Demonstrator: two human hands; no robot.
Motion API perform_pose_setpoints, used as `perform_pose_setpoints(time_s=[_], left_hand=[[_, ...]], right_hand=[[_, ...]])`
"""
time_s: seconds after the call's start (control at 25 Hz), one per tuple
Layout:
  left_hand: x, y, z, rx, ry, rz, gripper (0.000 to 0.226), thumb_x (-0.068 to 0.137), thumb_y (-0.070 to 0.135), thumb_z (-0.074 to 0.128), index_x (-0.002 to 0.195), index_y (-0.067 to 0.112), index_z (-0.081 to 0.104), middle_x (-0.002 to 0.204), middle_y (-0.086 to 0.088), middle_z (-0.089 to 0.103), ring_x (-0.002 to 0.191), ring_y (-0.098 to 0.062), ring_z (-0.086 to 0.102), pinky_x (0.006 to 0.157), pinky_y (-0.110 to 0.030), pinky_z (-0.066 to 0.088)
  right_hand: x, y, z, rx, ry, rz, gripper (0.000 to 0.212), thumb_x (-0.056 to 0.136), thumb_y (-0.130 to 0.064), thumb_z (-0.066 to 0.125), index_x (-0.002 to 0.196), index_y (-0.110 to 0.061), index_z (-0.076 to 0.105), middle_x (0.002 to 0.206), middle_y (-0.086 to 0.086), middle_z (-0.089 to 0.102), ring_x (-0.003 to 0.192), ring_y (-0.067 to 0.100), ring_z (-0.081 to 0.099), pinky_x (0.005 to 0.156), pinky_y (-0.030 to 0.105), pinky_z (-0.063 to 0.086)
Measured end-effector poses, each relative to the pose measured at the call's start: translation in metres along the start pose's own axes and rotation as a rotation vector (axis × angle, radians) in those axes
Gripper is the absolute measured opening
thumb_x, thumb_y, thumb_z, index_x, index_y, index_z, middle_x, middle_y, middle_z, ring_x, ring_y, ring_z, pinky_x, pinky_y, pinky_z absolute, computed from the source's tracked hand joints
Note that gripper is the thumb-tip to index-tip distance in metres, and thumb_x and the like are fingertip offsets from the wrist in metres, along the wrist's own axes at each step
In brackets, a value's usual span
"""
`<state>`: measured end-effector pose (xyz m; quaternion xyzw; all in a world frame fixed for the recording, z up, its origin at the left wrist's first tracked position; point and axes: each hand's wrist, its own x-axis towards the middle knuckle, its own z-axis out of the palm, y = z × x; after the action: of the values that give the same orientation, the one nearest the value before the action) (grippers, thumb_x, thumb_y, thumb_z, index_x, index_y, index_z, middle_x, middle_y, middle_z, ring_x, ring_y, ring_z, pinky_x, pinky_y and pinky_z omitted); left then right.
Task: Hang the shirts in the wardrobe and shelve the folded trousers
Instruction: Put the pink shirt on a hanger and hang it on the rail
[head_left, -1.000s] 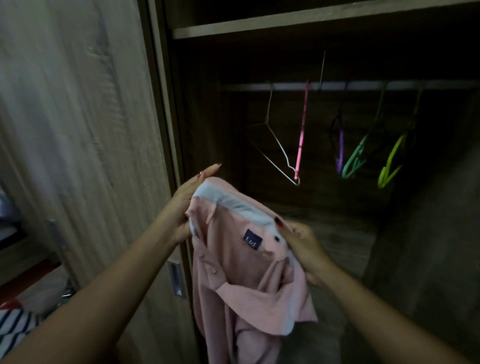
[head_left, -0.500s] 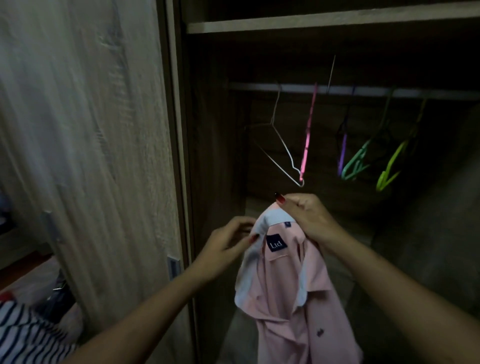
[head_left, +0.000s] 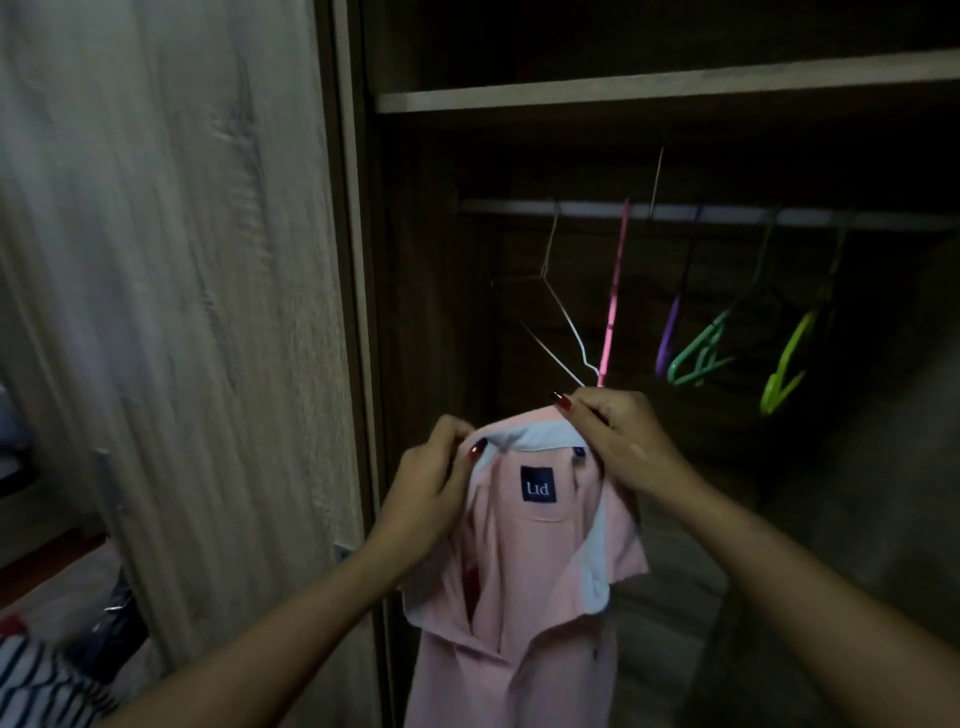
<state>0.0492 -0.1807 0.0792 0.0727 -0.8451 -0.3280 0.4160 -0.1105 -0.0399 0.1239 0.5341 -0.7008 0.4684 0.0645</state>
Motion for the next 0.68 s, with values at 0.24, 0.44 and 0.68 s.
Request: perform_pose_setpoints(time_s=[0.24, 0.44, 0.68], left_hand=[[0.057, -0.007, -0.054, 0.243, 0.064, 0.101, 0.008, 0.093, 0.018, 0.056, 0.089, 0.025, 0.057, 0.076, 0.013, 0.062, 0.071, -0.001, 0.060, 0.060, -0.011, 0.040], [0.066, -0.012, -0.056, 0.195, 0.044, 0.063, 0.008, 0.091, 0.023, 0.058, 0.091, 0.017, 0.063, 0.081, 0.007, 0.067, 0.077, -0.004, 0.063, 0.068, -0.024, 0.048], [0.061, -0.015, -0.069, 0.073, 0.054, -0.107, 0.012, 0.091, 0.017, 0.059, 0.094, 0.010, 0.067, 0.089, -0.006, 0.070, 0.083, -0.018, 0.066, 0.070, -0.029, 0.051]], right_hand=[[0.093, -0.008, 0.037, -0.166, 0.158, 0.155, 0.022, 0.089, -0.010, 0.056, 0.111, -0.010, 0.054, 0.116, 0.008, 0.049, 0.101, 0.020, 0.053, 0.084, 0.032, 0.047], [0.123, 0.045, 0.006, -0.298, 0.295, 0.641, 0.057, 0.087, 0.003, 0.054, 0.139, 0.002, 0.030, 0.141, 0.024, 0.039, 0.128, 0.039, 0.042, 0.100, 0.040, 0.041], [0.123, 0.052, 0.010, -0.024, 0.509, 0.545, 0.024, 0.095, -0.006, 0.045, 0.107, 0.002, 0.064, 0.103, 0.015, 0.063, 0.097, 0.026, 0.059, 0.071, 0.023, 0.036]])
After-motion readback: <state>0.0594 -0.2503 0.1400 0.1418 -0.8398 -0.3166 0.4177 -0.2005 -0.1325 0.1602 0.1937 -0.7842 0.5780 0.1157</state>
